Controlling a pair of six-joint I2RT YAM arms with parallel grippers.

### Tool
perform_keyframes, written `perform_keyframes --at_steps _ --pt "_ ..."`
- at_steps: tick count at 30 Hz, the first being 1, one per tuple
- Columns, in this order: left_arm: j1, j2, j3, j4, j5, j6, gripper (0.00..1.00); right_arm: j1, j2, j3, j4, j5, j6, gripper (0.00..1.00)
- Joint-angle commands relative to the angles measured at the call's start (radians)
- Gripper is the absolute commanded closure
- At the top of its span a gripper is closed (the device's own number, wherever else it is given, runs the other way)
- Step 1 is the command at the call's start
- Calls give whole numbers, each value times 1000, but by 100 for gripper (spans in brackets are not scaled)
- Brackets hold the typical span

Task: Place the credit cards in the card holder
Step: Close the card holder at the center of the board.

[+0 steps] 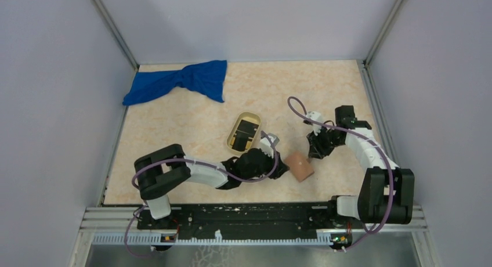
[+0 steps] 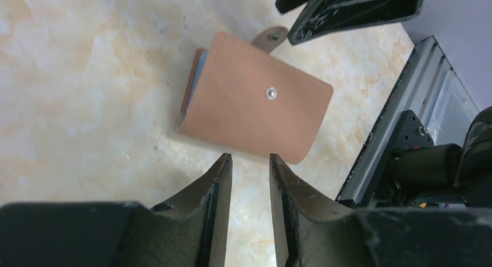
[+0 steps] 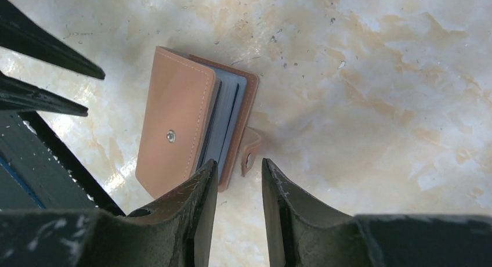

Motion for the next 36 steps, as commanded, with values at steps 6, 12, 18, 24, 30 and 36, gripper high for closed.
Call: perform_keyframes --at_steps 6,12,18,24,30,36 --pt "169 35 64 83 502 218 69 -42 22 24 -25 -50 -29 69" --pt "177 103 194 -61 538 234 69 -63 0 40 -45 -85 -46 73" --pt "177 141 241 -83 523 223 71 -73 -131 32 -109 -218 -176 74" --pt "177 187 270 -84 521 201 75 -72 -99 25 -329 -371 -514 88" --pt "177 214 270 -54 514 171 80 -59 -55 -69 -350 -309 -777 100" --pt "176 232 266 -30 509 151 81 -42 -58 -139 -214 -171 -745 100"
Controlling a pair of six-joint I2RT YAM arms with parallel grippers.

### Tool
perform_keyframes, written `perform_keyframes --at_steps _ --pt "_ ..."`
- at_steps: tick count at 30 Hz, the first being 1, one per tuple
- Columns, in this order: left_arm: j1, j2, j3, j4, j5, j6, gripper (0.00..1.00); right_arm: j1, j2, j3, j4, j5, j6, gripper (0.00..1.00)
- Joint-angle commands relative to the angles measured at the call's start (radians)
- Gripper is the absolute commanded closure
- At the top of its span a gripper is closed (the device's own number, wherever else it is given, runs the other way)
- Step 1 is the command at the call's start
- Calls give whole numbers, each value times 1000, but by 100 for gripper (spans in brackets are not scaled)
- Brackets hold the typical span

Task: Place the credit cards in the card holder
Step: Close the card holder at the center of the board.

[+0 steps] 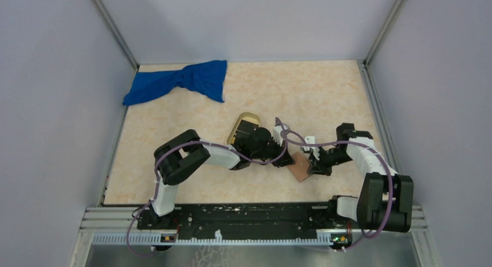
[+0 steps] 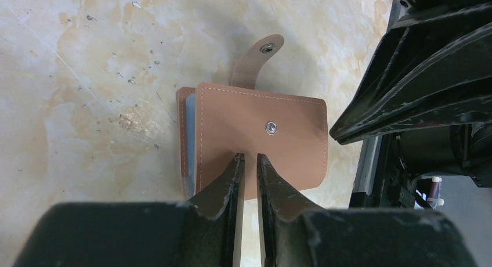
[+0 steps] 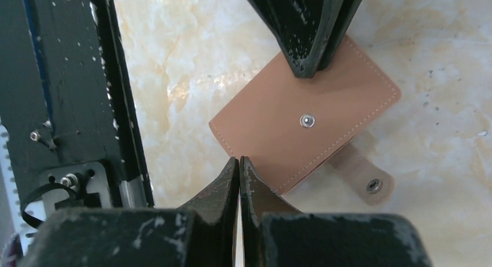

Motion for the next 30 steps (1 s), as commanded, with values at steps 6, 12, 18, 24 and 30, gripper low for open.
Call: perform_keyframes --at_steps 6,12,18,24,30 --pt "-2 35 17 56 22 -59 82 36 37 -29 140 125 19 100" --pt "-2 42 15 112 49 -94 83 43 45 -31 142 133 11 100" --pt "-2 69 19 127 14 -127 86 44 35 -32 135 116 -7 100" --pt "-3 76 2 102 -26 -148 93 40 34 21 90 21 7 99" --pt "-2 81 -15 99 -47 -168 95 -37 53 106 58 -104 115 94"
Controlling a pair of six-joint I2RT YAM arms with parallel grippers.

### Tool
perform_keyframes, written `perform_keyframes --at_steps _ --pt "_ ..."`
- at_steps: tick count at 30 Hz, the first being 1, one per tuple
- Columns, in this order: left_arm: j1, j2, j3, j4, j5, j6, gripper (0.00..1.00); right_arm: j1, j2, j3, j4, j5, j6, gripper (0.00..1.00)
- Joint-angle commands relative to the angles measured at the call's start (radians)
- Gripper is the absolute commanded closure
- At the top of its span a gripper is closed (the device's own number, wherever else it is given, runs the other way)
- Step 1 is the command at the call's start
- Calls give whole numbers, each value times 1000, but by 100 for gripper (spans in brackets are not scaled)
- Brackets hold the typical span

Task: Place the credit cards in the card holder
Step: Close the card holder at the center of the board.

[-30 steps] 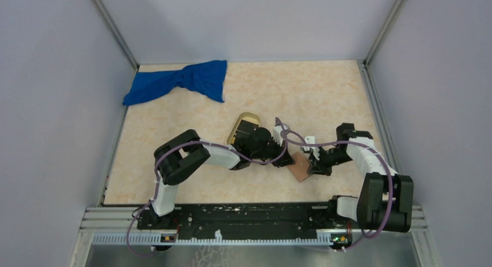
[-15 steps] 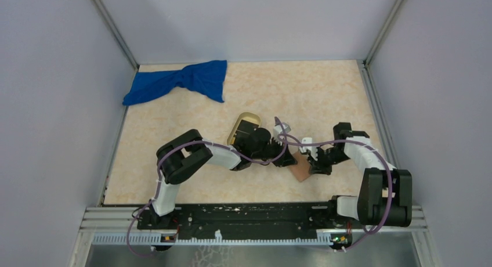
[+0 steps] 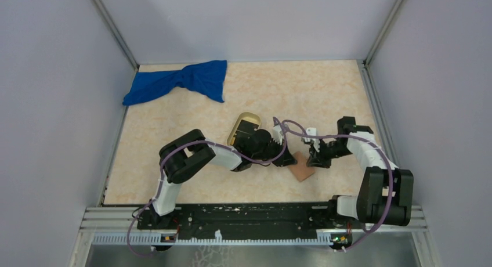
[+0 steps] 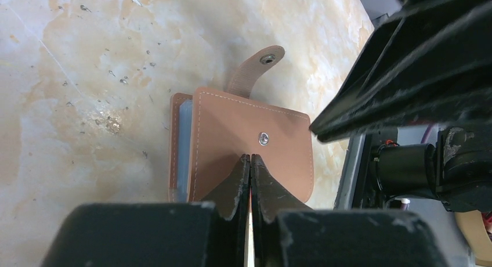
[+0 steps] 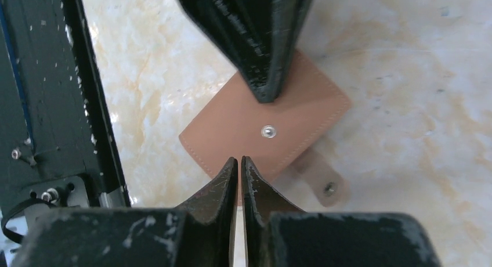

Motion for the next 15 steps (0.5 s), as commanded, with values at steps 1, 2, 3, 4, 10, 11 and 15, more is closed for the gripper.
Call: perform_keyframes --at_steps 1,2,3,4,10,11,15 --pt "-3 27 -16 -6 -35 -17 95 -68 13 91 -16 -142 91 93" --pt "-4 28 -15 -8 -39 -19 96 -82 18 99 -3 -148 124 92" --pt "-5 28 -15 -11 -44 -21 96 -92 22 105 13 -145 163 90" --pt "-6 29 -15 -13 -47 -22 96 -101 26 108 34 -136 204 89" --pt "-14 32 -12 -22 -62 -29 96 -113 -10 80 204 1 423 77" --pt "-17 33 -11 -23 -62 -29 96 -113 -20 75 230 36 450 74" --pt "-23 38 -5 -26 -64 -31 96 -113 -40 51 312 102 549 66"
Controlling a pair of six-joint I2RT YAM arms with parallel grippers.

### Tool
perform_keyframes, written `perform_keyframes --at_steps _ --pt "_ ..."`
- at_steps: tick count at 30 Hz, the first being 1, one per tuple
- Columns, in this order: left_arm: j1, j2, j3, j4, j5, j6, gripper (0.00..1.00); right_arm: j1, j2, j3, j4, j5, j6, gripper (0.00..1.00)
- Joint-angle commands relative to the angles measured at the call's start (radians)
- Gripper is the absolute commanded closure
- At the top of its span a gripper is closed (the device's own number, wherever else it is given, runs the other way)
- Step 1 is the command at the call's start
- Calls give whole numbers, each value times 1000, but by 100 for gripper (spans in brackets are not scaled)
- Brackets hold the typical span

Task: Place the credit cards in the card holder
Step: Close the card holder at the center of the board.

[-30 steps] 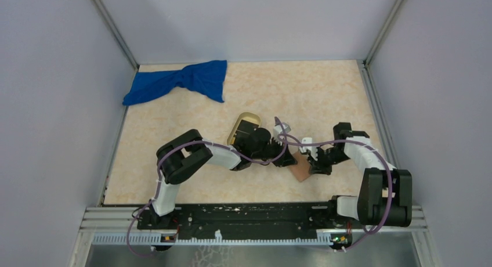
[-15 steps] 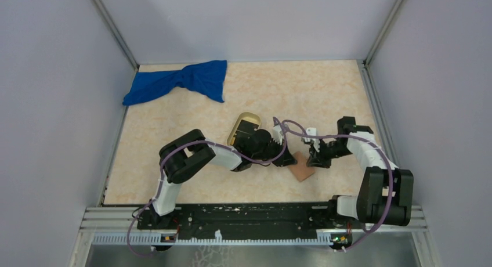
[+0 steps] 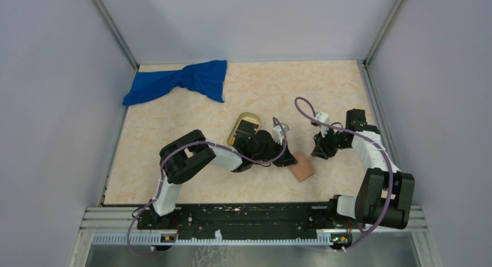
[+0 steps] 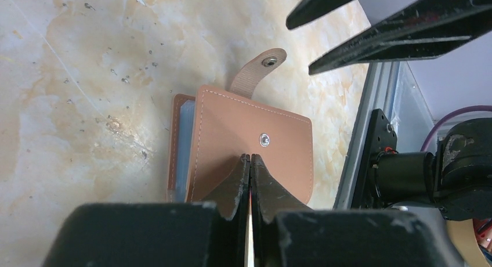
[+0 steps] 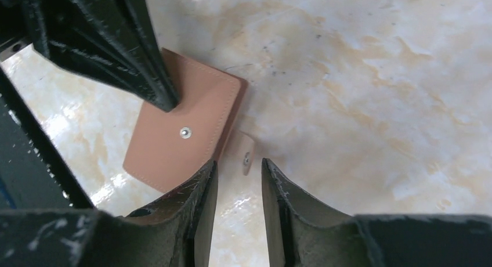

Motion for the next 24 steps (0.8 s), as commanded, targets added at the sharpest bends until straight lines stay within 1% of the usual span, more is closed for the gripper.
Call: perform_keyframes --at_steps 1,9,13,15,23,24 --pt "-10 38 -3 -25 -24 -1 96 -12 -32 -11 128 77 145 66" --pt "-13 40 7 -32 -22 -1 96 -13 67 38 60 44 140 69" --pt "-13 39 7 -33 -22 0 96 -13 105 59 29 25 127 75" --pt "-13 40 8 -33 -22 1 96 -13 110 64 23 23 126 77" --pt "-13 39 10 -36 -22 4 97 -24 100 64 21 6 134 78" --pt "-13 39 10 -36 -20 5 97 -25 107 67 16 5 132 79"
